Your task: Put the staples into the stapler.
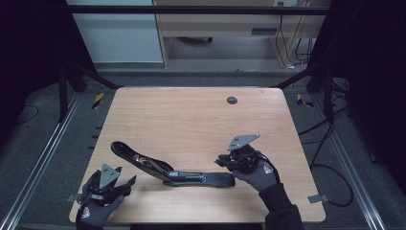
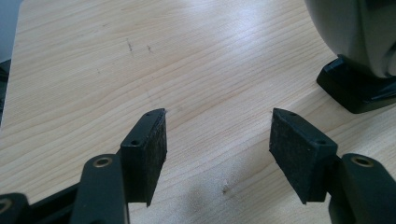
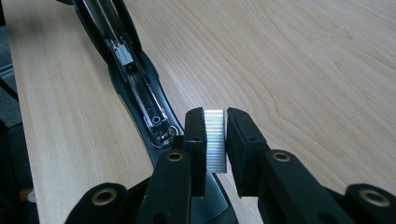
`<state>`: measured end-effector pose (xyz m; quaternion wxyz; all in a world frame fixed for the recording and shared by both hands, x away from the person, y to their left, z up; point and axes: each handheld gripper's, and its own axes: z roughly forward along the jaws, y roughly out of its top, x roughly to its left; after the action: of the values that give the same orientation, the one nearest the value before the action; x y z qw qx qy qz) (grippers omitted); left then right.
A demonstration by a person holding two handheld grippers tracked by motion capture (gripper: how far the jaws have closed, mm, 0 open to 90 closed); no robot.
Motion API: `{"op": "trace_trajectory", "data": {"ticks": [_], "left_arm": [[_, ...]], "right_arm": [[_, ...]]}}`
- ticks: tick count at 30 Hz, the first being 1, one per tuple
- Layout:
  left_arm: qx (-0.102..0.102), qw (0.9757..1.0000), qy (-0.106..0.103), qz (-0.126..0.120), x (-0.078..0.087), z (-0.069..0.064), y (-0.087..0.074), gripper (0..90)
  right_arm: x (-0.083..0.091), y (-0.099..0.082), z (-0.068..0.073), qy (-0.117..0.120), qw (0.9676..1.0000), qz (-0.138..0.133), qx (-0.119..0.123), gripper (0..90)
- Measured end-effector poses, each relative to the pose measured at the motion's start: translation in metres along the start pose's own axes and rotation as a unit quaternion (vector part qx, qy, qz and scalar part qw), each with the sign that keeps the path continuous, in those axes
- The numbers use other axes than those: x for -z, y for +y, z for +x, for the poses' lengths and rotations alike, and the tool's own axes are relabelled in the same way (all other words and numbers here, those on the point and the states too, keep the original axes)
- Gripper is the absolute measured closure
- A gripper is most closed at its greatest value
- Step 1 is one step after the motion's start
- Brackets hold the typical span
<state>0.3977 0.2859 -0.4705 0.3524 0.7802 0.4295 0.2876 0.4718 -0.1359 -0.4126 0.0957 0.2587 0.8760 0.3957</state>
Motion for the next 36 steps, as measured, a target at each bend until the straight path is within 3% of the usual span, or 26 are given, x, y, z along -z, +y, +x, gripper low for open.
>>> {"op": "trace_trajectory", "data": {"ticks": [16,36], "left_arm": [[0.000,1.0000,-0.001,0.001,0.000,0.000,0.000,36.5],[-0.001,1.0000,-0.001,0.001,0.000,0.000,0.000,36.6]], "right_arm": [[-0.012,0.017,0.004,0.034,0.9988,-0.004,0.034,78.5],[-0.021,0.034,0.010,0.049,0.9968,0.000,0.063,78.5]]}}
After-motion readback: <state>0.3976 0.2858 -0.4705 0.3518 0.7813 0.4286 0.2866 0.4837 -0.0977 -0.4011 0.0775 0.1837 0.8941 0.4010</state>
